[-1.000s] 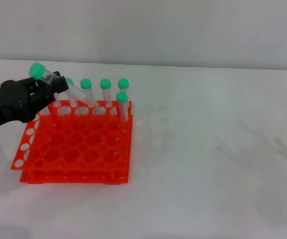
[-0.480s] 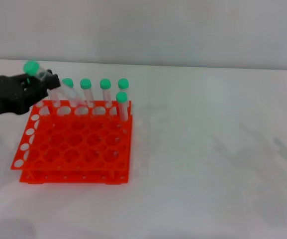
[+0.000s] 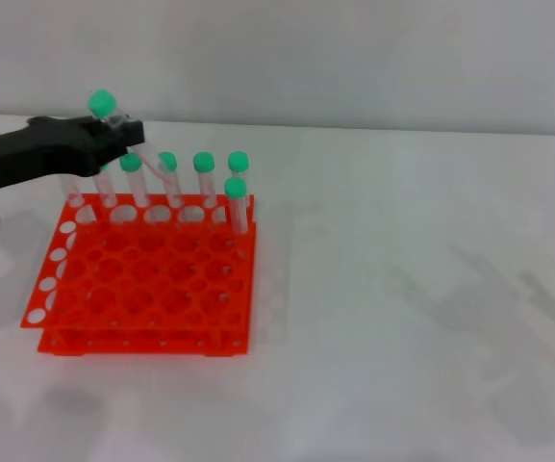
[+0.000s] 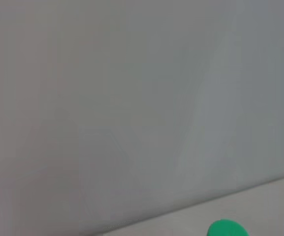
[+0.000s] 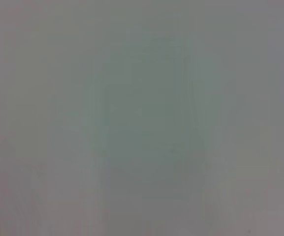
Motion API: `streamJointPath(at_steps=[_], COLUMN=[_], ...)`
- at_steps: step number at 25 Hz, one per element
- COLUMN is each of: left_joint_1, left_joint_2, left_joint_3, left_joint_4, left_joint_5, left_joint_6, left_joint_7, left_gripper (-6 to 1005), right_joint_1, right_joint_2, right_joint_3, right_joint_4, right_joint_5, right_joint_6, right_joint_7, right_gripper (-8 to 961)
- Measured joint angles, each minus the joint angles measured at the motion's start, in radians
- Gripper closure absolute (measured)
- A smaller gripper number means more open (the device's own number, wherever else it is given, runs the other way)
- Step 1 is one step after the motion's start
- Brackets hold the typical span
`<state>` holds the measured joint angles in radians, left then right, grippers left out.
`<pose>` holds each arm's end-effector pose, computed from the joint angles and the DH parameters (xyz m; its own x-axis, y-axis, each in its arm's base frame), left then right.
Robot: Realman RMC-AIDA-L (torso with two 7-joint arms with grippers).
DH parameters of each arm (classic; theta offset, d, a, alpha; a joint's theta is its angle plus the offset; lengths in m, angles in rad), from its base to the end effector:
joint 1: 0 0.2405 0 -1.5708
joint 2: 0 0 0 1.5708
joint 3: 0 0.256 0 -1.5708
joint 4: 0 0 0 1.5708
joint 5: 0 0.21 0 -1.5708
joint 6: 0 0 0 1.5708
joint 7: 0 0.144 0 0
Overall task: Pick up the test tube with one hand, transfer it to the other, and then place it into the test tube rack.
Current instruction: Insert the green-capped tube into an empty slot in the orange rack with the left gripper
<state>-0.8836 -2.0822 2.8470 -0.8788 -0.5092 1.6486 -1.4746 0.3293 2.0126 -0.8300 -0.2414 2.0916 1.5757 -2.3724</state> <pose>-0.2579 0.3863 0.0846 0.6803 0.3667 0.6346 0.6718 -0.6583 -0.3397 0.3177 0.2909 0.0411 0.5252 0.1069 -0.8443 -0.6598 -0.5755 -0.4832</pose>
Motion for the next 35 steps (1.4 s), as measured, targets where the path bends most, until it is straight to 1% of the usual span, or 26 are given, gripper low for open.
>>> streamJointPath(at_steps=[7,10,15,20,29,35], left_joint_1=[-0.038,-0.054,-0.056,-0.052,-0.059,-0.062], left_joint_2=[0.000,0.000,0.000,0.000,0.000,0.004], left_joint_3=[0.000,0.000,0.000,0.000,0.000,0.000], left_joint_4=[0.035,0.062,0.064,0.064,0.085,0.113], left_joint_5=[0.067,0.121,0.158,0.163,0.194,0.202], left_joint_6=[-0.046,-0.057,-0.061,-0.066,-0.153,-0.162], left_joint_7=[-0.029,-0.048,-0.076,-0.075,-0.060,-0.043], left_gripper=[789,789,789,789,789,789], right_joint_1=[0.011,0.011,0.011,0.011,0.008,0.007], right_joint_2=[-0.002,-0.002,-0.002,-0.003,-0.003,-0.003], right_joint_3=[0.000,0.000,0.000,0.000,0.000,0.000], right_joint_4=[-0.003,-0.003,-0.005,-0.006,-0.005,-0.004], right_joint_5=[-0.006,-0.006,-0.007,-0.008,-0.010,-0.010], right_joint_6=[0.000,0.001,0.003,0.003,0.003,0.000], right_joint_7=[0.009,0.012,0.023,0.023,0.025,0.034], right_gripper=[128,128,128,128,128,128])
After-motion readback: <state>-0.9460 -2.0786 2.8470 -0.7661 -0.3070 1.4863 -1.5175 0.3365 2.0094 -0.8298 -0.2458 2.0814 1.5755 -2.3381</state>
